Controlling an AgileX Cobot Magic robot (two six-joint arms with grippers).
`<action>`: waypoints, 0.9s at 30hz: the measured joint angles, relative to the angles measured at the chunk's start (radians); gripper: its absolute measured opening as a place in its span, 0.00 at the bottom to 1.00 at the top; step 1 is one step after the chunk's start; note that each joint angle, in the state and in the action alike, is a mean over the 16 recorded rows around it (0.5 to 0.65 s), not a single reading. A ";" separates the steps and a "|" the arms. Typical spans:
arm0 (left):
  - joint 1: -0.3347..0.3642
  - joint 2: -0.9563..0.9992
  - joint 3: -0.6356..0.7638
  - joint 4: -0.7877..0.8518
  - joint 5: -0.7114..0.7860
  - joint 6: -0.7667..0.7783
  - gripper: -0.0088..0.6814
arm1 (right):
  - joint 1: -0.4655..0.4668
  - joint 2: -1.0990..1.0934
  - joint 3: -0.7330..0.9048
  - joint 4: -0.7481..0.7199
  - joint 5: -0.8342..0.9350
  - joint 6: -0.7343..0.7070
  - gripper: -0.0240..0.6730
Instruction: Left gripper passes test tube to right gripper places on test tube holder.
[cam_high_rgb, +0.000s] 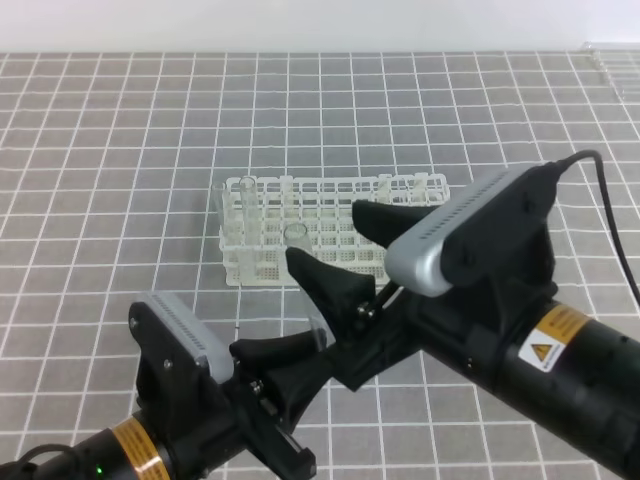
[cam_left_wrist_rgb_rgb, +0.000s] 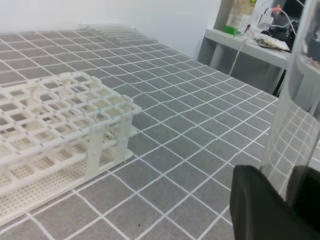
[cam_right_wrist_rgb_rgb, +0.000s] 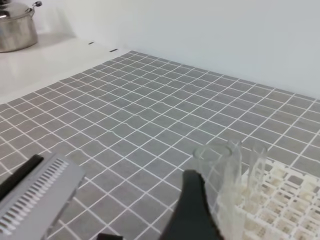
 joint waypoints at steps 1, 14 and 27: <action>0.000 0.000 0.000 0.002 0.001 0.000 0.10 | 0.000 0.008 -0.002 0.000 -0.006 0.000 0.73; 0.000 0.002 0.000 0.016 0.018 0.001 0.11 | 0.000 0.117 -0.050 -0.001 -0.056 0.001 0.74; 0.000 0.000 0.000 0.017 0.018 0.001 0.09 | 0.000 0.163 -0.067 -0.001 -0.062 0.000 0.72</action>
